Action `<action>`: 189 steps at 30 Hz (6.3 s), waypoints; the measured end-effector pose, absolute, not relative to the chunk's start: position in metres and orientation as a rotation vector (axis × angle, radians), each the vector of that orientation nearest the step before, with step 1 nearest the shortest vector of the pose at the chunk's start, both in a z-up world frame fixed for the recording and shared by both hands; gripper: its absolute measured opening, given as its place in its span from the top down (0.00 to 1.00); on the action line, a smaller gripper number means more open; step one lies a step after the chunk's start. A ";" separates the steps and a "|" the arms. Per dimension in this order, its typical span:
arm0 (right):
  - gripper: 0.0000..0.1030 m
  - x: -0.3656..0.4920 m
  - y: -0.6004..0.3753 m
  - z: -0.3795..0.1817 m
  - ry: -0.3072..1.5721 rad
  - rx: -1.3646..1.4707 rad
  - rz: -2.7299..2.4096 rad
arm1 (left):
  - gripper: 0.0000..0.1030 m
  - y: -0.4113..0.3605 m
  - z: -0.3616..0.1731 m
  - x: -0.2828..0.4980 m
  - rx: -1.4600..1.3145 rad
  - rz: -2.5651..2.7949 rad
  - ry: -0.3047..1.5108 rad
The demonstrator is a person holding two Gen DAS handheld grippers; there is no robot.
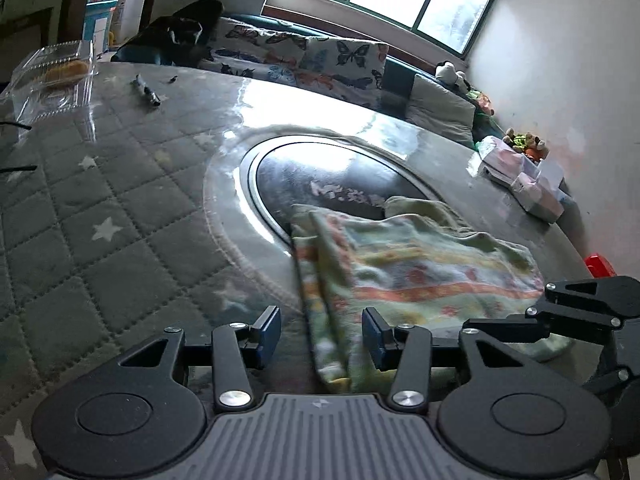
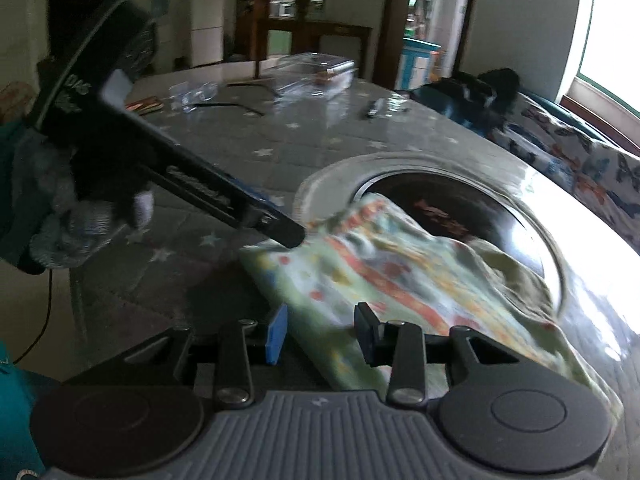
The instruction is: Fold clothes
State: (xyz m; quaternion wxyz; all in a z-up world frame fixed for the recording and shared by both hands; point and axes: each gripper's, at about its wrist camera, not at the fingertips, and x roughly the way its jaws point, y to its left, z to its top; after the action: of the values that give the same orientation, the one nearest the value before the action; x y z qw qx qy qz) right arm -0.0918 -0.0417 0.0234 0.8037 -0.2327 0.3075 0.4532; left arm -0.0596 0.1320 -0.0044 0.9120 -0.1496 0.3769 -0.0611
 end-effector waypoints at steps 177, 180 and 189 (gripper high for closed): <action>0.69 0.055 -0.355 0.002 0.702 0.035 0.074 | 0.71 -0.172 -0.004 0.152 -0.385 -0.528 0.990; 0.69 0.038 -0.350 0.011 0.694 0.021 0.109 | 0.71 -0.169 0.003 0.142 -0.371 -0.545 0.976; 0.68 -0.027 -0.322 0.019 0.701 -0.034 0.185 | 0.71 -0.157 0.016 0.087 -0.305 -0.643 0.947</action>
State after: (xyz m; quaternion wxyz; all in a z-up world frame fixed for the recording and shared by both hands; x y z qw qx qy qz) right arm -0.0272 -0.3225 0.0186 0.9349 -0.0169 0.3428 0.0905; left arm 0.0868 -0.1568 0.0160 0.8297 -0.1437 0.4462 -0.3029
